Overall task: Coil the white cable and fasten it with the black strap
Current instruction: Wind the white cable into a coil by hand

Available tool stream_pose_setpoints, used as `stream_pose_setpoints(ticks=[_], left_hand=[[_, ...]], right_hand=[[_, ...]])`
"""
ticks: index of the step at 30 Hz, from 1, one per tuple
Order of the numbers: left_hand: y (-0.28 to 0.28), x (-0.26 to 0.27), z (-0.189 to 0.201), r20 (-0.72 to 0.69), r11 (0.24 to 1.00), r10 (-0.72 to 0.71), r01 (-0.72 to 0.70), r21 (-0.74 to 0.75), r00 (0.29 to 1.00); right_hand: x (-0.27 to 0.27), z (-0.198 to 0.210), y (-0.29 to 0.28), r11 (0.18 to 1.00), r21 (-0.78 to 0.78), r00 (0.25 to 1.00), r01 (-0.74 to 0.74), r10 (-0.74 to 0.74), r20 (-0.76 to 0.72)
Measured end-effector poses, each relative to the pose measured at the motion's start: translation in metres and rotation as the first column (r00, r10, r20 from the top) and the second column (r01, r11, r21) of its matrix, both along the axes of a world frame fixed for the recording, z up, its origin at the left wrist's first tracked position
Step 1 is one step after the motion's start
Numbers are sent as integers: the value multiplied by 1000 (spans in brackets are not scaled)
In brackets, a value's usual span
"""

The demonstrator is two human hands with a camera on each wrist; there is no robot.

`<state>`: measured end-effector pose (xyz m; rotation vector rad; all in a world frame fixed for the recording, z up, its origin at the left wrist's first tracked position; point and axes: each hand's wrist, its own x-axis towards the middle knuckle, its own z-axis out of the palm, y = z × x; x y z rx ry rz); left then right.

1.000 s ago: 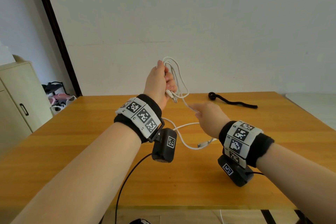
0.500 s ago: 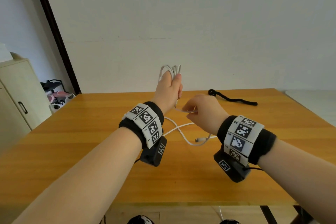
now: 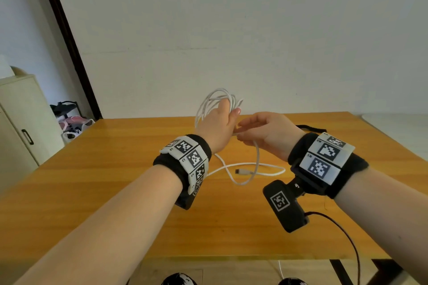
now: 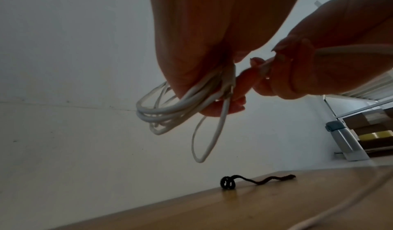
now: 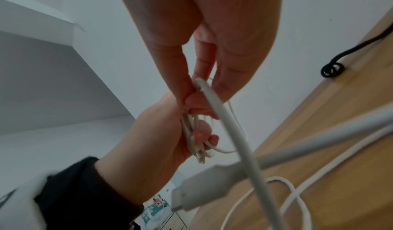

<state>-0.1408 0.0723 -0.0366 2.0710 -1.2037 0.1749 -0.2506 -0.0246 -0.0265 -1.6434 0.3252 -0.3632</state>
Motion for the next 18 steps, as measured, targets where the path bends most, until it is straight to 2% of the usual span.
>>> stream_pose_setpoints(ticks=[3,5,7,9,11,14,16,18], left_hand=[[0,4,0,-2,998,26,-26,-58,1000],[0,9,3,-38,992,58,-62,-109,998],[1,14,7,-121,981,82,-102,-167,989],[2,19,10,-219,969,77,-125,-211,973],[3,19,12,-285,966,61,-129,-226,957],[3,13,13,-345,968,25,-109,-226,938],[3,8,15,-338,977,5,-77,-201,941],[5,3,16,-334,985,-28,-31,-169,942]], right_hand=[[-3,1,-2,999,-31,996,-25,23,-84],[-5,-2,-4,973,-210,975,-91,44,-220],[-7,-5,-7,875,-465,942,-136,-31,-333],[-7,-9,-11,809,-569,927,-147,-88,-365],[-5,-10,-16,837,-541,934,-81,-125,-335],[1,-5,-19,889,-444,966,115,-204,-158],[6,-1,-21,846,-495,964,197,-259,-58],[11,7,-25,768,-581,951,270,-309,33]])
